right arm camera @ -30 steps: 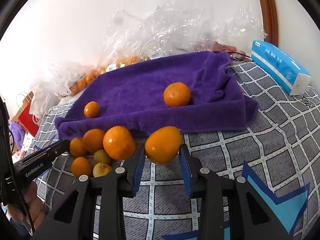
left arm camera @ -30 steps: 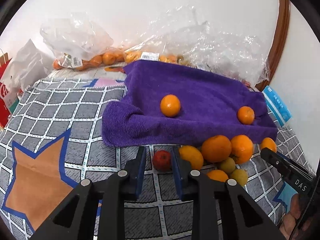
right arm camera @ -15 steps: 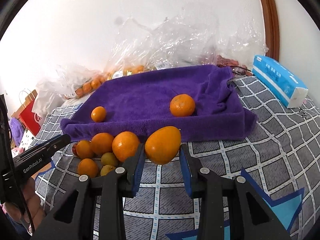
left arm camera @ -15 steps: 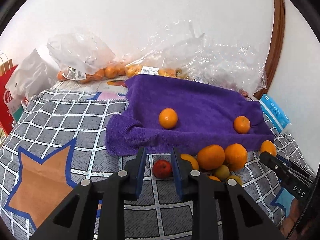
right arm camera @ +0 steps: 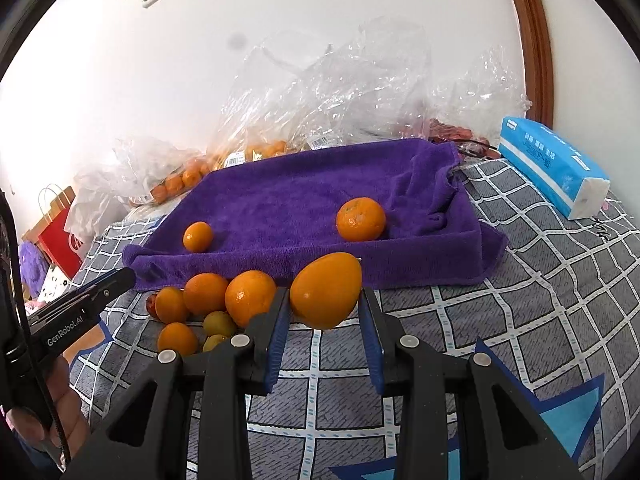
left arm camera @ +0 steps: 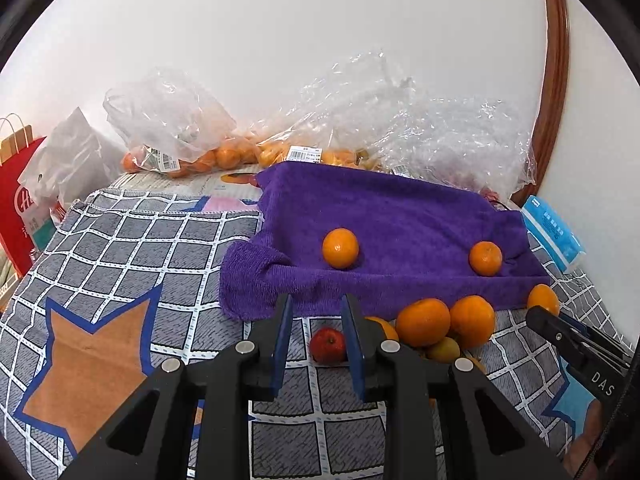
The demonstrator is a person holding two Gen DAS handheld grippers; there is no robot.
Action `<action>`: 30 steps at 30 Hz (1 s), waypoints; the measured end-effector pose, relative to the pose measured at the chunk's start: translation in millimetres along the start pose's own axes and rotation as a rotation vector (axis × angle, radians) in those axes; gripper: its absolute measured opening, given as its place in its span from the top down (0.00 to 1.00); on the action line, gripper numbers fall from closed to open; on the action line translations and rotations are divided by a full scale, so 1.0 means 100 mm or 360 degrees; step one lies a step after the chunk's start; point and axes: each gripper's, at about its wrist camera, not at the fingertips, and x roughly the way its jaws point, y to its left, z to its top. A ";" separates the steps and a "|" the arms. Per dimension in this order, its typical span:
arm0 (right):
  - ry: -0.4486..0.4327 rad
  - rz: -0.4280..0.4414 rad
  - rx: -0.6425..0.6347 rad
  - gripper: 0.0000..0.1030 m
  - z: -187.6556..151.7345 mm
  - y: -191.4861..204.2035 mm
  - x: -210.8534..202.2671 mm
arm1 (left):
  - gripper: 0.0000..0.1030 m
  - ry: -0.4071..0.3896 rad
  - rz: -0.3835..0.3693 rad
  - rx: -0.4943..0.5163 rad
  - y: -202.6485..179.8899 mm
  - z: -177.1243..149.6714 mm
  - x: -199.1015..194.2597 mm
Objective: Organize fruits
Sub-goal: 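Carry the held orange over the purple towel with the right tool while the left tool holds the red fruit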
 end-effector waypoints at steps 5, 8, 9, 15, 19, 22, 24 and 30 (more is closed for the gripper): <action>-0.0020 0.0007 -0.0010 0.67 0.01 0.02 -0.02 | 0.76 -0.0001 -0.0001 -0.0004 0.00 0.00 0.00; -0.0022 0.0003 -0.0004 0.67 0.00 0.02 -0.02 | 0.76 -0.0006 0.0001 -0.0008 0.01 0.01 -0.01; -0.0023 0.0004 -0.0002 0.67 0.00 0.03 -0.02 | 0.76 -0.0007 0.0001 -0.0009 0.01 0.01 -0.01; -0.0028 0.0004 0.0000 0.67 0.01 0.03 -0.03 | 0.76 -0.0013 0.0003 -0.0006 0.01 0.01 -0.02; -0.0032 0.0004 0.0006 0.67 0.01 0.02 -0.03 | 0.76 -0.0013 -0.0005 -0.0006 0.01 0.01 -0.01; -0.0037 0.0005 0.0017 0.67 0.01 0.00 -0.04 | 0.76 -0.0016 -0.0017 -0.0007 0.01 0.02 -0.02; -0.0041 0.0009 0.0024 0.67 0.01 -0.01 -0.04 | 0.76 -0.0009 -0.0012 -0.0006 0.01 0.02 -0.01; -0.0130 0.0020 0.0041 0.67 0.02 -0.03 -0.14 | 0.76 0.0003 -0.0013 -0.0005 0.01 0.04 -0.01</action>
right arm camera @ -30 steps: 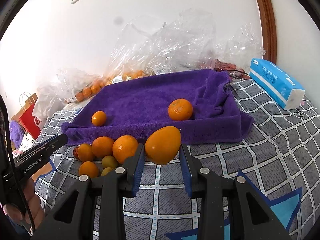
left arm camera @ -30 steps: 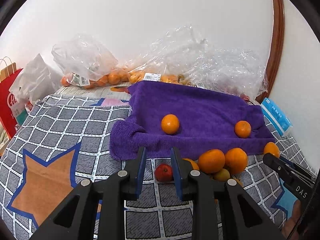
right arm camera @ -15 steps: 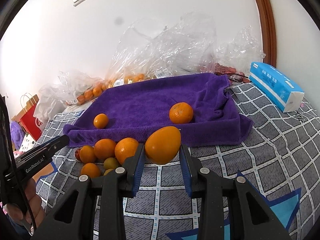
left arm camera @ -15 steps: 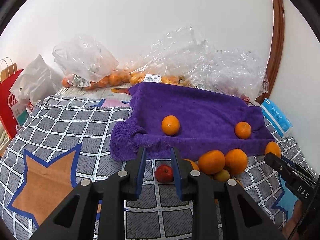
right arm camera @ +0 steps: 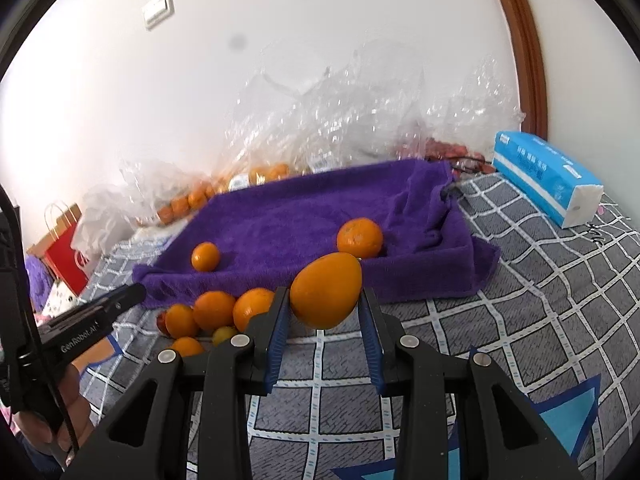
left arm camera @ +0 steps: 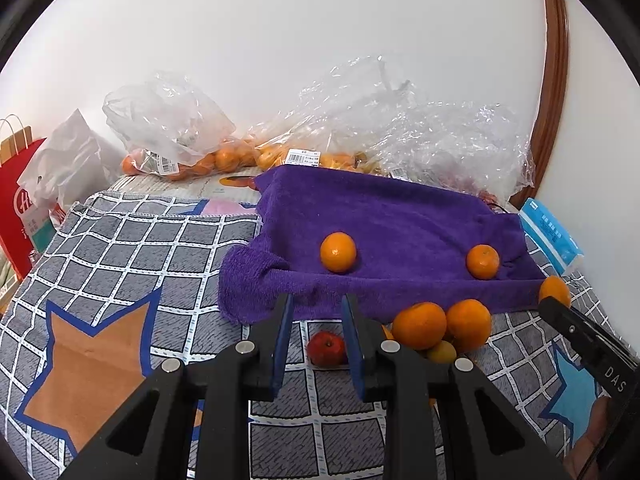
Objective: Organize fruits
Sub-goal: 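Carry the held orange over the purple towel with the right tool while the left tool holds the red fruit, then lower the orange onto the towel and open the right tool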
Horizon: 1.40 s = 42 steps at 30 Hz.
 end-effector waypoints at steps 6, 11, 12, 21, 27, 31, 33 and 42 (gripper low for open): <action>0.0014 -0.0021 0.0000 0.67 0.11 0.01 -0.08 | 0.76 0.0057 -0.0051 -0.0049 0.04 0.04 -0.06; -0.0019 0.0013 -0.0025 0.67 0.30 0.01 -0.19 | 0.76 0.0042 -0.0048 -0.0063 0.08 0.13 -0.19; -0.0022 0.0016 -0.0032 0.66 0.35 0.01 -0.21 | 0.76 0.0046 -0.0042 -0.0069 0.09 0.15 -0.21; 0.0034 0.0016 -0.0068 0.66 0.52 0.02 -0.16 | 0.76 0.0008 0.0032 -0.0047 0.06 0.34 -0.31; 0.0052 -0.0018 -0.0069 0.66 0.58 -0.01 -0.08 | 0.76 0.0013 0.0032 -0.0076 0.12 0.40 -0.25; 0.0061 -0.0084 -0.0082 0.66 0.66 -0.03 0.03 | 0.76 0.0031 0.0090 -0.0112 0.26 0.42 -0.16; 0.0050 -0.0082 -0.0063 0.66 0.69 -0.06 0.06 | 0.76 0.0045 0.0111 -0.0135 0.34 0.42 -0.10; 0.0056 -0.0089 0.0050 0.66 0.77 -0.28 0.33 | 0.76 0.0086 0.0098 -0.0116 0.24 0.57 0.16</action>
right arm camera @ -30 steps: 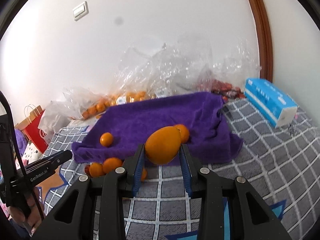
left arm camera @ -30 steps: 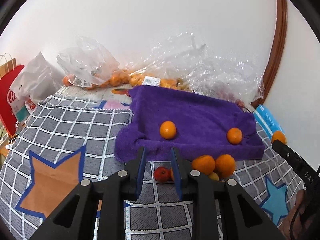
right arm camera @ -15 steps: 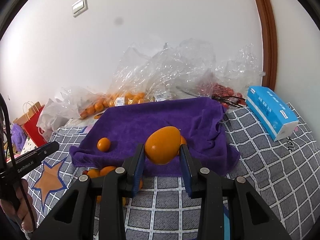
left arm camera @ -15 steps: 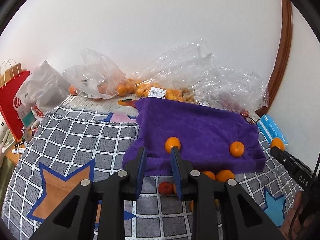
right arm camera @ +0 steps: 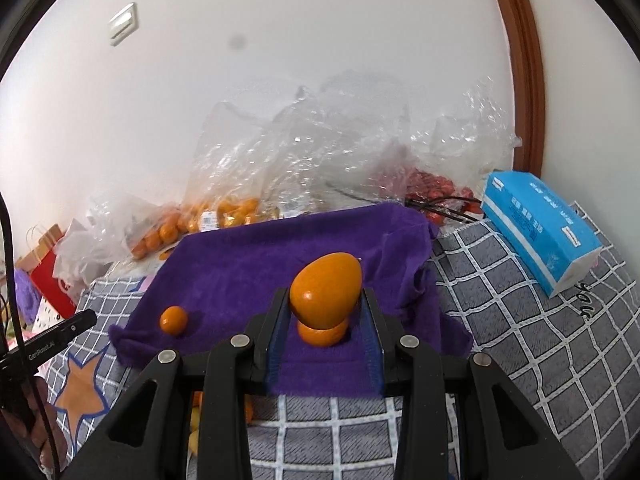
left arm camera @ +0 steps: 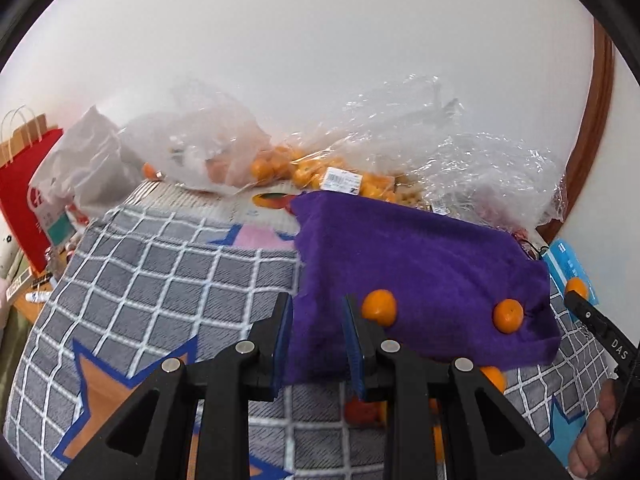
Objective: Organize fruits
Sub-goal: 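Lower the orange onto the towel and open the right tool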
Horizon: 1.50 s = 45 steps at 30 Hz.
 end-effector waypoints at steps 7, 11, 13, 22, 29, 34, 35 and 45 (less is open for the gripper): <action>0.0063 -0.0051 0.0035 0.66 -0.10 -0.16 0.23 | 0.76 0.0041 -0.0011 0.0068 -0.20 -0.02 0.31; 0.0110 -0.0059 0.0017 0.66 -0.16 -0.17 0.33 | 0.76 0.0061 -0.0056 0.0054 -0.17 -0.06 0.38; 0.0121 -0.0062 0.0001 0.66 -0.18 -0.16 0.35 | 0.76 0.0103 -0.0075 0.0058 -0.14 -0.09 0.38; 0.0146 -0.0059 0.0000 0.66 -0.21 -0.15 0.38 | 0.76 0.0203 -0.0224 0.0129 -0.13 -0.38 0.09; 0.0152 -0.0056 -0.0004 0.66 -0.22 -0.15 0.37 | 0.76 0.0342 -0.0211 0.0156 -0.16 -0.60 0.15; 0.0184 -0.0086 -0.0036 0.66 -0.25 -0.12 0.42 | 0.75 0.0386 -0.0215 0.0157 -0.14 -0.65 0.18; 0.0184 -0.0086 -0.0038 0.66 -0.25 -0.12 0.42 | 0.75 0.0382 -0.0207 0.0168 -0.16 -0.65 0.18; 0.0185 -0.0108 -0.0091 0.61 -0.26 -0.08 0.43 | 0.75 0.0365 -0.0120 0.0235 -0.29 -0.66 0.30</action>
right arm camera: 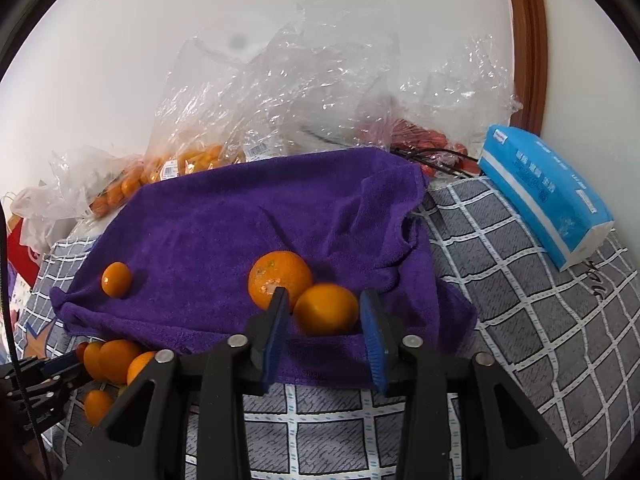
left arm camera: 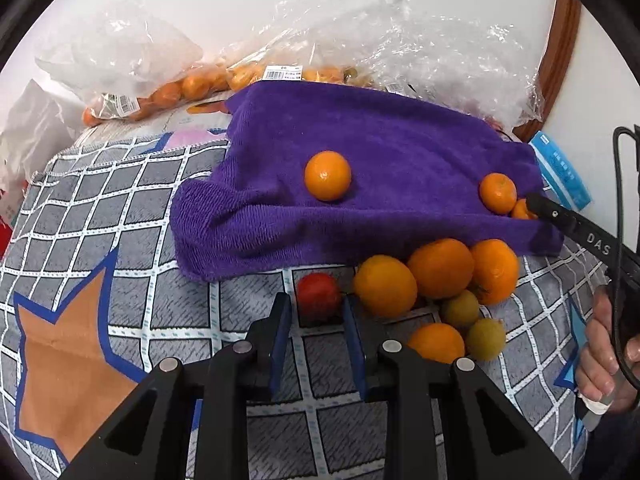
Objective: Organize fruits
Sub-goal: 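Lower the orange onto the towel and open the right tool, then carry the red fruit onto the towel with the left tool while the right tool grasps a large orange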
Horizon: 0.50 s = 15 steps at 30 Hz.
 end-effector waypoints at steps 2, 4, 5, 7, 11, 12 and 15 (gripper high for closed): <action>-0.0003 0.0001 0.0003 0.61 0.00 0.00 -0.01 | 0.75 -0.0015 0.0002 -0.0010 0.01 0.01 0.02; -0.0007 0.0002 0.0003 0.58 0.00 0.00 -0.02 | 0.75 -0.0022 0.0009 -0.0019 0.01 0.02 0.03; -0.0014 0.0006 0.0009 0.56 0.00 0.00 -0.03 | 0.75 -0.0027 0.0015 -0.0018 0.01 0.02 0.03; -0.0033 0.0006 0.0017 0.53 0.00 0.00 -0.06 | 0.76 -0.0035 0.0016 -0.0013 0.01 0.03 0.03; -0.0054 0.0015 0.0014 0.52 -0.01 0.00 -0.11 | 0.76 -0.0044 -0.0008 -0.0071 0.08 0.05 -0.01; -0.0058 0.0009 0.0009 0.52 -0.02 0.00 -0.12 | 0.76 -0.0049 -0.0009 -0.0079 0.10 0.06 -0.03; -0.0067 0.0010 -0.0026 0.52 -0.03 0.05 -0.17 | 0.76 -0.0063 -0.0005 -0.0098 0.14 0.09 -0.12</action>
